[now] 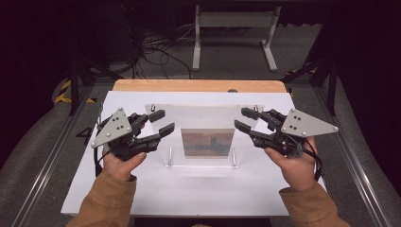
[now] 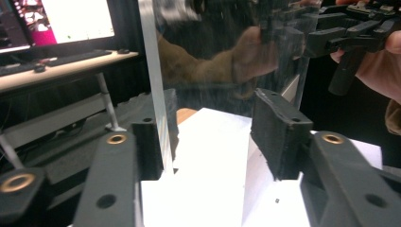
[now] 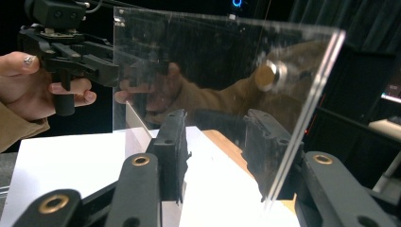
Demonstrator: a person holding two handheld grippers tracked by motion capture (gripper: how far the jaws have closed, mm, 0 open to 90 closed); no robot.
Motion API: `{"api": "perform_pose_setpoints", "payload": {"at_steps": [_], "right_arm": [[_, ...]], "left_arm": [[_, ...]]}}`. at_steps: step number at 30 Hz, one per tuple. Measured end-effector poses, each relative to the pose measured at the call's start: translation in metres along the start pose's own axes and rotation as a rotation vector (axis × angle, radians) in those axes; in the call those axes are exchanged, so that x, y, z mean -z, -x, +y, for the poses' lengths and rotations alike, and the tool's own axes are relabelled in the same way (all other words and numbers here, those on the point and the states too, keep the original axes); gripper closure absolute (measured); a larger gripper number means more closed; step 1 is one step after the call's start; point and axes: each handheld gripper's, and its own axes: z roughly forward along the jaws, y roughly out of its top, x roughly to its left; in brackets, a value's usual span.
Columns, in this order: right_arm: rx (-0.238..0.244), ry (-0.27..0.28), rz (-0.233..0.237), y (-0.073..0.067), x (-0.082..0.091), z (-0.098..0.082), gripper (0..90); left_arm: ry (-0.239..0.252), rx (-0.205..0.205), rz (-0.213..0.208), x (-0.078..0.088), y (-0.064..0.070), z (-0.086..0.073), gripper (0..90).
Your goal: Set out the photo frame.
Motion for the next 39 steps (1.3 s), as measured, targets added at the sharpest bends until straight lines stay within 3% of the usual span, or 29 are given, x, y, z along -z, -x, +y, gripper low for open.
{"api": "perform_pose_setpoints", "payload": {"at_steps": [8, 23, 32, 36, 39], "right_arm": [[-0.082, -0.024, -0.002, 0.015, -0.011, -0.016, 51.4], [-0.162, -0.079, -0.031, 0.027, -0.024, -0.031, 41.5], [-0.199, -0.111, -0.059, 0.031, -0.023, -0.037, 34.8], [-0.219, -0.110, -0.069, 0.031, -0.019, -0.039, 29.8], [-0.237, -0.124, -0.079, 0.031, -0.015, -0.040, 26.9]], "left_arm": [[-0.033, 0.027, 0.006, -0.008, -0.008, -0.009, 42.2], [-0.085, 0.091, 0.025, -0.023, -0.027, -0.027, 36.9], [-0.138, 0.113, 0.026, -0.028, -0.032, -0.036, 32.7], [-0.167, 0.137, 0.032, -0.028, -0.033, -0.038, 26.7], [-0.178, 0.133, 0.046, -0.025, -0.032, -0.037, 21.5]]}}
